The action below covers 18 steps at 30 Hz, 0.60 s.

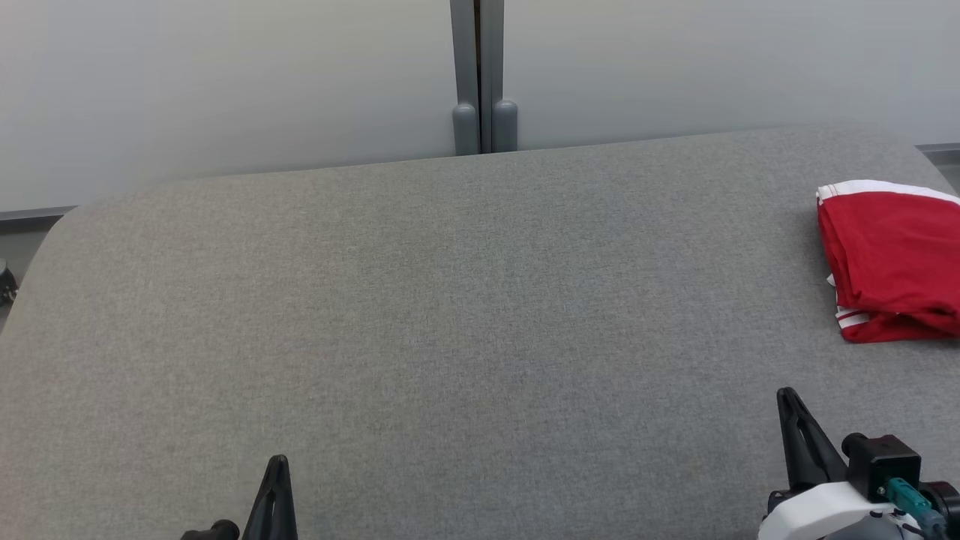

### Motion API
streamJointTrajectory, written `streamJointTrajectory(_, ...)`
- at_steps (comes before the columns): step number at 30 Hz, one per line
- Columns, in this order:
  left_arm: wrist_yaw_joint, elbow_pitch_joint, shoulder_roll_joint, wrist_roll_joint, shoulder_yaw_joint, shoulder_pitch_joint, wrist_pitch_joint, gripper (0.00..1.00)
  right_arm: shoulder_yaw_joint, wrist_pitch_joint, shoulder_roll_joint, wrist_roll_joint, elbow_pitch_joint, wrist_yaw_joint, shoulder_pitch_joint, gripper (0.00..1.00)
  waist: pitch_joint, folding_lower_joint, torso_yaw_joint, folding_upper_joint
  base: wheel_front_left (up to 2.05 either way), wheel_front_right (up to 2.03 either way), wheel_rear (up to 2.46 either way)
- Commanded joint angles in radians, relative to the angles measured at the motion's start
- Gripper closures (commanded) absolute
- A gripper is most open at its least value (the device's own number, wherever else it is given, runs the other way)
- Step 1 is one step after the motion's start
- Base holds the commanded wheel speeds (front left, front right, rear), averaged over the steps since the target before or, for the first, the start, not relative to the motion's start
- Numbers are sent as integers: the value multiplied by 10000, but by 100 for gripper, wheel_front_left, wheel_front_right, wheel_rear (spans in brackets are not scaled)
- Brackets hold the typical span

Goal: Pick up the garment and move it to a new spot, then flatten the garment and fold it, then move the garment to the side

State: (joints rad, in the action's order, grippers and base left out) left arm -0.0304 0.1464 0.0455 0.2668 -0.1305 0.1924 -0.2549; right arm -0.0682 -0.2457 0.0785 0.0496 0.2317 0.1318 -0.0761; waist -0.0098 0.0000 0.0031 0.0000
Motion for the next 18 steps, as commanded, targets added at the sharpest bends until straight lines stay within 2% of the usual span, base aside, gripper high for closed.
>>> streamJointTrajectory(1, 54, -146, 30, 532, 54, -162, 89, 100, -113, 139, 61, 528, -71, -2, 264, 100, 3, 0, -1, 0, 0, 0, 0)
streamJointTrajectory(18, 430, 187, 217, 3746, 407, -885, 772, 100, -127, 891, -17, 4084, -126, -5, 581, 100, 21, 0, -5, 0, 0, 0, 0)
